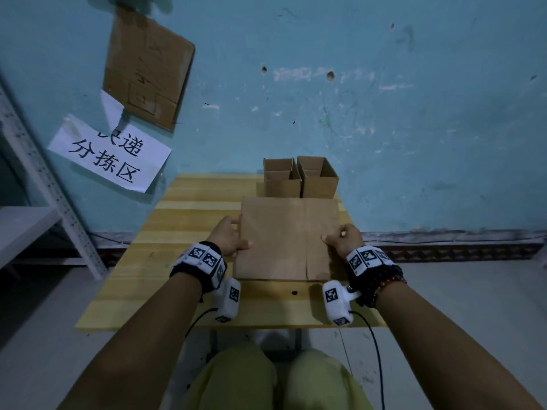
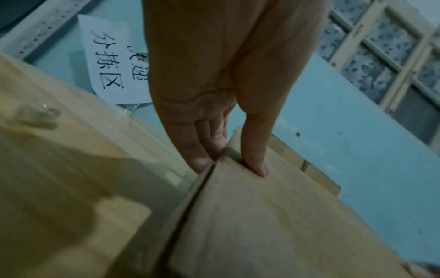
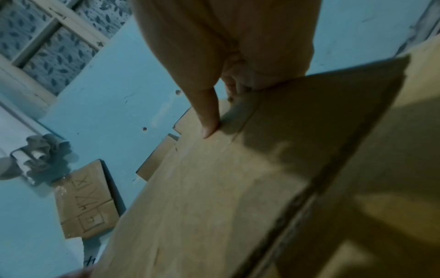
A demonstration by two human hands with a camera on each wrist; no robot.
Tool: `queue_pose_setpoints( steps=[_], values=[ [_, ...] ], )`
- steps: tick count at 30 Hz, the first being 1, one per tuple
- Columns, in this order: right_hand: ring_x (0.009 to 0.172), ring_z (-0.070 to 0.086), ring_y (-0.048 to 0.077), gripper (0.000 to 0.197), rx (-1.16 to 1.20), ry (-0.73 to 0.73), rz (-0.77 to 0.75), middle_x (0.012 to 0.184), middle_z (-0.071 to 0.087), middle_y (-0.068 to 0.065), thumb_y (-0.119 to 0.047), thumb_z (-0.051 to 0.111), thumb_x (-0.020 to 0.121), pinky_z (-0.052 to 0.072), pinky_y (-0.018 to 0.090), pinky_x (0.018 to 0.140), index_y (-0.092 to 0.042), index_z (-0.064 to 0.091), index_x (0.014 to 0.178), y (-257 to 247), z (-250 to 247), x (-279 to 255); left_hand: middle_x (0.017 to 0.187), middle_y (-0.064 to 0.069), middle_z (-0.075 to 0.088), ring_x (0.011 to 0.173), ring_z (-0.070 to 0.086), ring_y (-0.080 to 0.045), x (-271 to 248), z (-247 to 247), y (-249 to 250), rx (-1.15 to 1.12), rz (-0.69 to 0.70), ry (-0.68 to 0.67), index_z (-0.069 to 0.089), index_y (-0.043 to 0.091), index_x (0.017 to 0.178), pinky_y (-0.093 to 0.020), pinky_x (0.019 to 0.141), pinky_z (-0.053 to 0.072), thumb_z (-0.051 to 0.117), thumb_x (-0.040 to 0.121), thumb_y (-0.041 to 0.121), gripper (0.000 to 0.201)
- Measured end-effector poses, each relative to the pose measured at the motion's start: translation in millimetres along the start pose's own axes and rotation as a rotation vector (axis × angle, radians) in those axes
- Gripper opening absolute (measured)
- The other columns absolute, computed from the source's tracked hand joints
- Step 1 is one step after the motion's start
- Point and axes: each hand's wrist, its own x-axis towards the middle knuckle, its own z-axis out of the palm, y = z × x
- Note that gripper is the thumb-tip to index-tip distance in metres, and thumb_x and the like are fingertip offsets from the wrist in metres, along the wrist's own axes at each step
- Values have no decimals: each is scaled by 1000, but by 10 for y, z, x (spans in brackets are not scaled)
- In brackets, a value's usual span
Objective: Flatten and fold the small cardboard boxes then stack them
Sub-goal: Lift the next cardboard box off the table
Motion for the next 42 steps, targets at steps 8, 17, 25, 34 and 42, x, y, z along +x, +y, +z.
queue_pose_setpoints(
  steps=[8,17,25,34,42],
  values=[
    [120,49,33,53,-288,-136,33,130,49,19,0,58,85,40,35,97,-3,37,133,294,39,14,150,-5,33,138,31,-21,-55,153,-67,434,168,-211,48,11,135,-28,108,30,62,86,5,51],
    [129,31,37,45,-793,-189,-91,142,30,13,-22,52,89,34,43,107,-31,46,132,276,90,-101,150,0,36,138,33,-18,-78,250,-89,632,96,-370,49,11,135,-24,111,24,50,95,15,40],
    [128,45,26,51,-844,-369,-250,144,41,0,-25,68,81,39,35,107,-33,53,129,166,184,-125,138,-5,50,127,46,-23,-16,307,-14,684,57,-330,57,12,128,-29,106,34,52,94,17,34],
    [126,45,31,56,-851,-397,-279,140,44,6,-24,70,79,43,42,103,-28,50,132,45,210,15,136,-6,43,130,34,-24,185,423,611,471,510,259,52,15,126,-34,109,28,47,88,1,40],
    [125,46,27,58,-827,-480,-333,136,44,6,-21,76,73,41,39,104,-24,54,126,75,211,119,149,-9,33,140,25,-26,517,343,914,665,494,250,33,16,143,-37,114,24,47,92,0,56]
  ],
)
